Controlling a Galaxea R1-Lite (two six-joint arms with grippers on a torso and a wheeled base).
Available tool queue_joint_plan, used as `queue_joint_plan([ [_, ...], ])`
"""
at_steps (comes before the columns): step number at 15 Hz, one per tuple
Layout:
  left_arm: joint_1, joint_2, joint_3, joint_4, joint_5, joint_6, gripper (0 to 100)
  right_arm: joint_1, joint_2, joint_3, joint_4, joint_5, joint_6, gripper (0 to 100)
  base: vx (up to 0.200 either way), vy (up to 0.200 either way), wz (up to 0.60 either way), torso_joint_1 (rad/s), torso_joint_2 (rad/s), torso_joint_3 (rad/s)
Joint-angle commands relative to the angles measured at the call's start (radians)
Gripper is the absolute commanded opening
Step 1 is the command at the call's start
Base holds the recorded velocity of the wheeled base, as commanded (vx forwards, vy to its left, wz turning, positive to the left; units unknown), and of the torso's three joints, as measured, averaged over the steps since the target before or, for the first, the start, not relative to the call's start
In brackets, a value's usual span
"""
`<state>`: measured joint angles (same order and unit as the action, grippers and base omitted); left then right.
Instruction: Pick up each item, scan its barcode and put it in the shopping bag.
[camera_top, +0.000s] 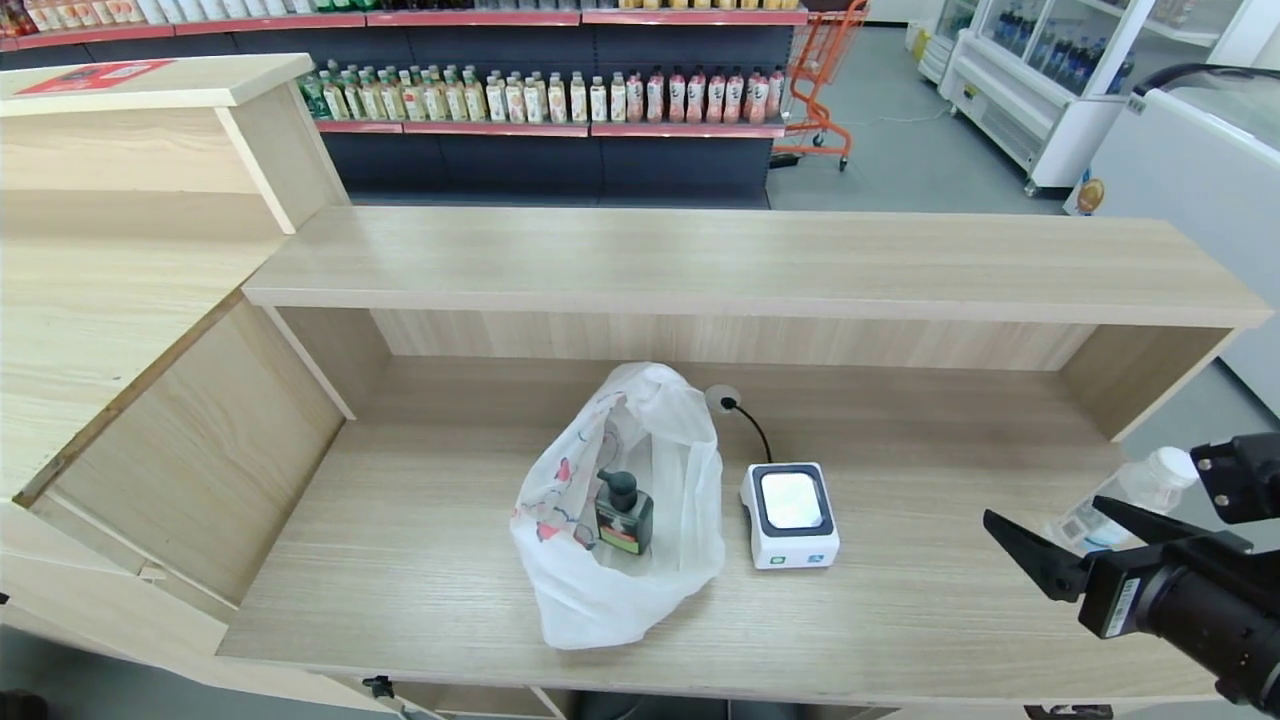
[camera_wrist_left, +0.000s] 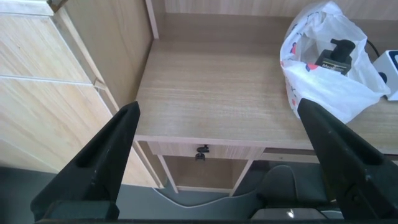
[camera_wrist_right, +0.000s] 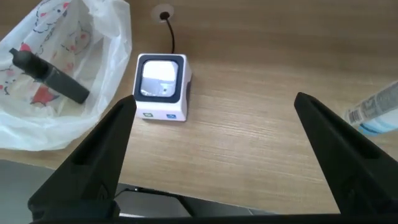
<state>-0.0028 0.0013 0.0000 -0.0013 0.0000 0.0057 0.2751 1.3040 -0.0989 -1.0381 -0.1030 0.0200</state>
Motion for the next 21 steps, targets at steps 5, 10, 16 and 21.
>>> queue_joint_plan([
  [5, 0.001, 0.0, 0.0, 0.0, 0.0, 0.002, 100, -0.001, -0.002, -0.007, 0.0, 0.002, 0.001, 100, -0.16, 0.0, 0.0, 0.0, 0.0, 0.004],
  [10, 0.001, 0.0, 0.0, 0.0, 0.0, 0.005, 100, -0.001, 0.001, -0.008, -0.002, 0.003, 0.008, 100, 0.0, -0.12, 0.0, 0.004, 0.0, 0.001],
  [16, 0.001, 0.0, 0.0, 0.0, 0.0, 0.007, 100, -0.001, -0.002, -0.015, -0.002, 0.002, 0.032, 100, 0.0, -0.2, 0.0, 0.004, 0.0, 0.003],
  [21, 0.001, 0.0, 0.0, 0.0, 0.0, 0.01, 100, -0.001, 0.0, -0.015, -0.002, 0.003, 0.043, 100, 0.0, -0.2, 0.0, 0.003, 0.0, 0.004],
])
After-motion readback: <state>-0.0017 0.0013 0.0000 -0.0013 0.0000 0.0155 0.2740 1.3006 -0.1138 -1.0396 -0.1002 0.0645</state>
